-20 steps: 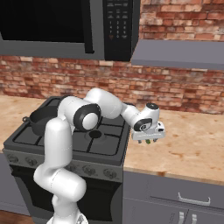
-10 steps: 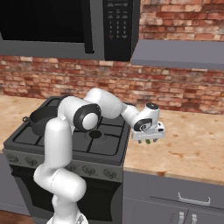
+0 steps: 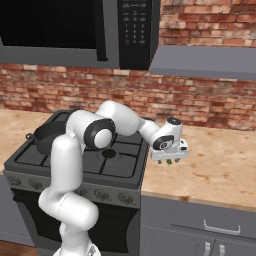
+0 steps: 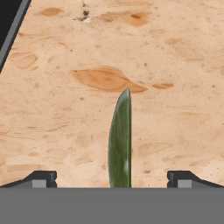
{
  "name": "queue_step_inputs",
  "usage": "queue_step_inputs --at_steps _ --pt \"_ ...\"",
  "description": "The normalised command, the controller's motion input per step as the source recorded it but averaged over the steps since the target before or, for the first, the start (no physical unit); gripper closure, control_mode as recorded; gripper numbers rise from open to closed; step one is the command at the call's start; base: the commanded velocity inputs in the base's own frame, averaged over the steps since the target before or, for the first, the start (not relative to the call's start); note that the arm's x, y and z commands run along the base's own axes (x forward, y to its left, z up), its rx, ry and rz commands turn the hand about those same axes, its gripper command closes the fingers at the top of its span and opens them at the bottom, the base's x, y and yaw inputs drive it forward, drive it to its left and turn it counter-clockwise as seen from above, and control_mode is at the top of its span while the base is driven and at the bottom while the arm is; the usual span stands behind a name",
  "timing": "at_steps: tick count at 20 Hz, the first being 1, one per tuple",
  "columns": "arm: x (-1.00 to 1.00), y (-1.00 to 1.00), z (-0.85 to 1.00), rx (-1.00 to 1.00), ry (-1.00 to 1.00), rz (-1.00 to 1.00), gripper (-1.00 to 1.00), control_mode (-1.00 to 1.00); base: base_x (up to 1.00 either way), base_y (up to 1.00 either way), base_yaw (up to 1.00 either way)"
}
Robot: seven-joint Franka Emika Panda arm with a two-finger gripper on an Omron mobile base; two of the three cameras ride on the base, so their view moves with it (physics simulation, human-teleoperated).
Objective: Turn on the burner for the pot on the stove. Wait thirty seconds for the pot to heat up. Then add the lemon wedge to the pot.
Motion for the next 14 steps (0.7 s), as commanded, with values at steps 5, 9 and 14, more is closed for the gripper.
queue_step_inputs --at_steps 5,9,14 --pt "0.00 0.00 0.00 0.00 0.00 0.00 -1.00 -1.00 0.00 0.00 0.00" --pt "0.00 0.00 0.00 0.00 0.00 0.00 -1.00 -1.00 0.00 0.00 0.00" --pt "0.00 0.00 0.00 0.00 0.00 0.00 -1.00 -1.00 0.00 0.00 0.00"
